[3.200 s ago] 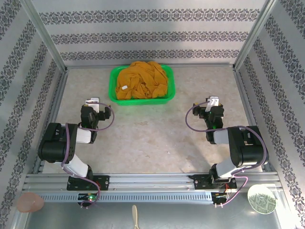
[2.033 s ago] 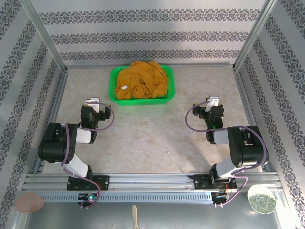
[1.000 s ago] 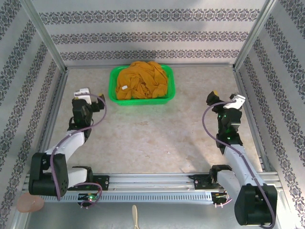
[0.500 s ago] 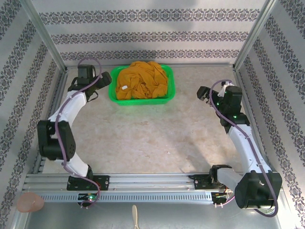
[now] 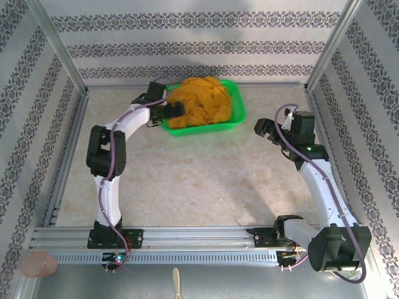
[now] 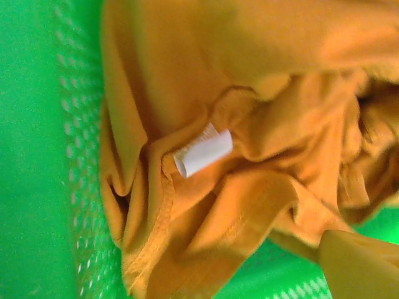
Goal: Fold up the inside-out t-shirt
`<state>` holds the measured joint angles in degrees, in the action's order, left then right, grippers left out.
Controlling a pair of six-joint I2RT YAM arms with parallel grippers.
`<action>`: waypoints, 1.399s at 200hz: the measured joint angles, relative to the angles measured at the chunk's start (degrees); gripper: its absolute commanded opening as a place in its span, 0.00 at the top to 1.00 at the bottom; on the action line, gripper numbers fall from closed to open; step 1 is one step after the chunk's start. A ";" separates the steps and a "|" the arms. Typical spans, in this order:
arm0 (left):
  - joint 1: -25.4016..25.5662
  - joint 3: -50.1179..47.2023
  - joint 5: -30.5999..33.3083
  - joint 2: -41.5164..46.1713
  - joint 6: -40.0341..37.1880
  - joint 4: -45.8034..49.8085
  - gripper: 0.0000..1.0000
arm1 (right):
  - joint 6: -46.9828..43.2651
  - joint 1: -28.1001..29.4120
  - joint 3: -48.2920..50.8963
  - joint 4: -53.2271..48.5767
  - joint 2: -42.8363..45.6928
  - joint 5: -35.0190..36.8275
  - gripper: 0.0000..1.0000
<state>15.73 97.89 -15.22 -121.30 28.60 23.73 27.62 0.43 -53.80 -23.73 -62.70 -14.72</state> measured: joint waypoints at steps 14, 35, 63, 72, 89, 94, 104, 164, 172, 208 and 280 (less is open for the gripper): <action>4.20 3.10 -0.83 -1.66 0.00 -0.13 0.01 | -0.55 1.55 -2.82 -1.20 -2.19 1.25 0.07; 9.40 2.19 -0.02 -0.33 0.79 -1.05 0.01 | -1.07 5.11 -7.76 -2.82 -7.23 3.82 0.08; 9.97 -16.13 4.17 12.68 4.74 -7.28 0.01 | -1.79 11.32 -14.16 -4.37 -14.99 6.80 0.09; 9.11 -23.85 5.66 18.58 6.56 -9.86 0.01 | -2.16 13.70 -16.57 -5.05 -17.92 7.93 0.09; 7.74 -35.43 8.39 28.35 9.66 -13.62 0.01 | -2.93 18.14 -22.47 -6.12 -24.24 10.34 0.09; 7.56 -38.47 9.09 31.10 10.67 -14.62 0.01 | -3.54 19.54 -24.70 -6.69 -26.53 11.10 0.09; 7.50 -44.11 10.27 36.44 12.55 -16.48 0.01 | -4.44 22.01 -29.46 -7.45 -31.36 12.63 0.09; 7.52 -59.63 12.94 51.63 19.74 -21.49 0.01 | -11.41 31.36 -52.57 -16.81 -56.68 25.79 0.09; 7.50 -59.91 12.92 52.24 20.09 -21.62 0.01 | -12.46 32.15 -53.57 -18.08 -58.51 27.47 0.10; 7.52 -59.95 12.90 54.14 21.11 -21.92 0.01 | -14.36 32.76 -51.74 -21.03 -60.37 32.52 0.18; 7.52 -62.38 12.46 58.95 21.38 -22.93 0.01 | -8.37 15.67 -18.14 -15.04 -34.88 31.91 0.16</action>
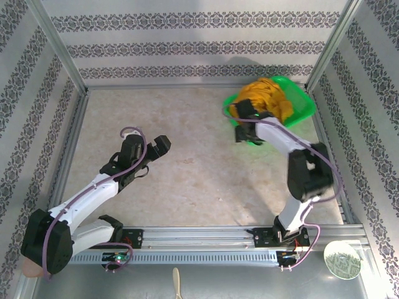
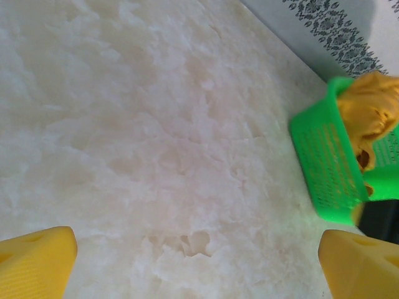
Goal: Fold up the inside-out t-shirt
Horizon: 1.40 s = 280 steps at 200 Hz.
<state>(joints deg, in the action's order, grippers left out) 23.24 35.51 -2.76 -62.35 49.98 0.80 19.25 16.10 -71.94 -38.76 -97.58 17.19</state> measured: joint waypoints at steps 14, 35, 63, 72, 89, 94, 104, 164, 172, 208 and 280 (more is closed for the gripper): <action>0.02 0.02 -0.44 -0.57 0.00 -0.13 0.00 | 1.60 -5.38 4.15 0.44 5.57 -0.83 0.11; 0.20 0.94 -1.57 -3.56 -0.20 -0.35 0.00 | 2.03 -9.66 6.60 1.11 13.22 -4.20 0.09; 1.57 3.45 -2.99 -9.55 -0.42 -1.36 0.00 | 1.97 -9.46 4.28 2.10 18.01 -10.88 0.09; 2.36 4.15 -3.21 -11.45 -0.44 -2.10 0.00 | 2.08 -9.49 3.19 2.62 18.05 -12.52 0.09; 3.80 5.44 -3.23 -14.53 -0.46 -3.15 0.00 | 2.56 -9.99 2.89 3.69 18.03 -14.12 0.09; 4.20 5.86 -3.23 -15.47 -0.48 -3.41 0.00 | 2.97 -10.45 2.89 3.87 17.90 -14.71 0.09; 4.85 6.84 -3.28 -17.16 -0.57 -3.61 0.01 | 3.58 -11.89 2.75 4.46 17.35 -16.44 0.09; 7.56 13.66 -4.52 -26.86 -1.33 -4.81 0.00 | 6.56 -15.06 -12.66 5.55 -2.58 -27.74 0.12; 7.93 13.66 -4.57 -26.97 -1.31 -4.94 0.00 | 6.60 -14.53 -15.08 5.57 -5.64 -28.87 0.13; 9.01 13.66 -4.59 -27.02 -1.05 -6.82 0.00 | 5.16 -11.08 -24.09 3.13 -16.11 -32.35 0.19; 9.44 13.64 -4.68 -26.99 -0.81 -7.32 0.00 | 2.60 -8.33 -2.91 4.28 0.07 -35.65 0.26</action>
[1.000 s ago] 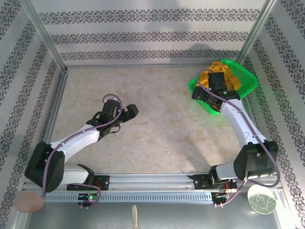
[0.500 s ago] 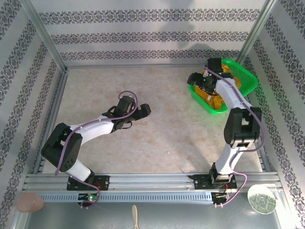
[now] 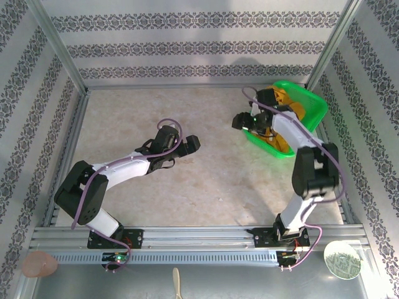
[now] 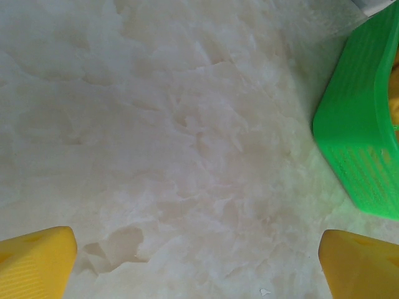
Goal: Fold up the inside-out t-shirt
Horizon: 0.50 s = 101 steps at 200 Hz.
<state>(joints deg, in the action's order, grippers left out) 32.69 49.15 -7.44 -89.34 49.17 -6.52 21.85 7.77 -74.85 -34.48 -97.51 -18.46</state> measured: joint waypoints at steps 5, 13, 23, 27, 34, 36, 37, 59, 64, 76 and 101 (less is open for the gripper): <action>0.00 -0.02 0.04 0.02 0.04 -0.15 0.00 | 0.00 0.00 2.34 -0.04 2.29 0.24 0.25; 0.00 -0.07 0.11 0.09 0.24 -0.39 0.00 | 0.07 0.17 5.42 -0.22 5.97 1.36 0.24; 0.00 -0.28 0.17 0.37 0.42 -0.61 0.00 | 0.26 0.76 8.81 -0.55 11.39 4.07 0.23; 0.00 -0.39 0.17 0.52 0.44 -0.61 0.00 | 0.31 1.07 9.73 -0.72 13.46 4.90 0.23; 0.00 -0.59 0.17 0.85 0.48 -0.63 0.01 | 0.35 1.68 10.25 -1.14 16.20 6.34 0.23; 0.00 -0.63 0.20 0.94 0.48 -0.63 0.00 | 0.33 1.92 10.25 -1.29 16.94 6.84 0.23; 0.00 -0.66 0.20 0.96 0.48 -0.63 0.00 | 0.35 2.08 10.25 -1.31 17.35 7.08 0.23; 0.00 -0.92 0.48 2.03 0.66 -0.68 0.00 | 0.66 5.62 7.37 -0.81 19.63 8.50 0.23; 0.00 -1.03 0.61 2.34 0.70 -0.76 0.00 | 0.81 6.73 6.38 -0.42 18.73 8.76 0.23; 0.00 -1.36 0.85 2.97 0.87 -1.03 0.00 | 1.42 9.77 4.13 0.79 15.39 9.31 0.23; 0.00 -2.54 1.70 4.09 1.18 -1.49 0.01 | 2.93 16.65 -0.46 2.12 4.92 11.37 0.22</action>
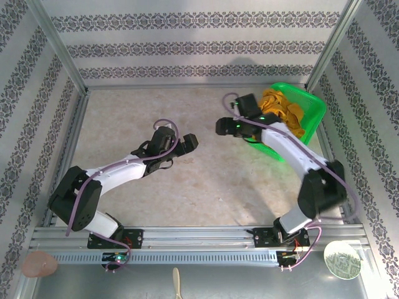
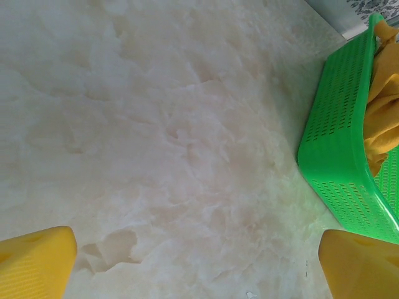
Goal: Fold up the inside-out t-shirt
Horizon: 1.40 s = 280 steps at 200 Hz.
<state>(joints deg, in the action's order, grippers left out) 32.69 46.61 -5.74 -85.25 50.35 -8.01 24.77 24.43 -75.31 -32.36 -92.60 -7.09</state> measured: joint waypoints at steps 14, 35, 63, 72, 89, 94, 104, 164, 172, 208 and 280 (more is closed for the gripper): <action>0.00 -0.76 0.39 0.79 0.13 0.04 0.00 | 1.11 3.23 -3.02 0.35 -6.75 1.51 0.22; 0.00 -1.68 1.11 2.34 0.31 0.04 0.01 | 2.89 6.05 -6.03 0.92 -13.88 5.09 0.21; 0.00 -2.21 1.92 4.15 0.33 0.04 0.01 | 5.01 4.76 -6.67 0.83 -16.65 10.32 0.21; 0.00 -2.27 1.99 4.55 0.33 0.07 0.01 | 5.38 3.30 -6.36 1.20 -16.55 11.45 0.21; 0.00 -2.47 2.21 5.05 0.33 0.02 0.01 | 5.57 -0.04 -3.39 3.02 -14.95 12.70 0.21; 0.00 -2.51 2.29 5.11 0.33 0.02 0.01 | 5.62 -0.96 -1.97 3.56 -14.19 12.79 0.21; 0.00 -2.60 2.38 5.14 0.33 0.02 0.00 | 5.66 -2.95 1.27 3.98 -12.15 13.18 0.21; 0.00 -3.32 2.32 5.11 1.33 -0.96 0.00 | 5.99 -16.09 11.32 4.42 -3.10 12.81 0.20; 0.00 -3.67 2.32 5.11 1.46 -1.42 0.00 | 5.99 -17.57 11.32 4.63 -3.06 12.59 0.20; 0.00 -4.83 2.32 5.11 1.79 -1.70 0.00 | 5.95 -21.81 10.78 4.35 -3.06 10.40 0.23; 0.00 -6.56 1.46 5.18 1.79 -3.32 0.01 | 5.25 -19.89 -4.48 1.07 2.21 3.43 0.14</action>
<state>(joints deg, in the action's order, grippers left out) 32.69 40.05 -4.27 -80.07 52.14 -11.33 30.02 4.54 -79.79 -31.29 -90.39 -3.66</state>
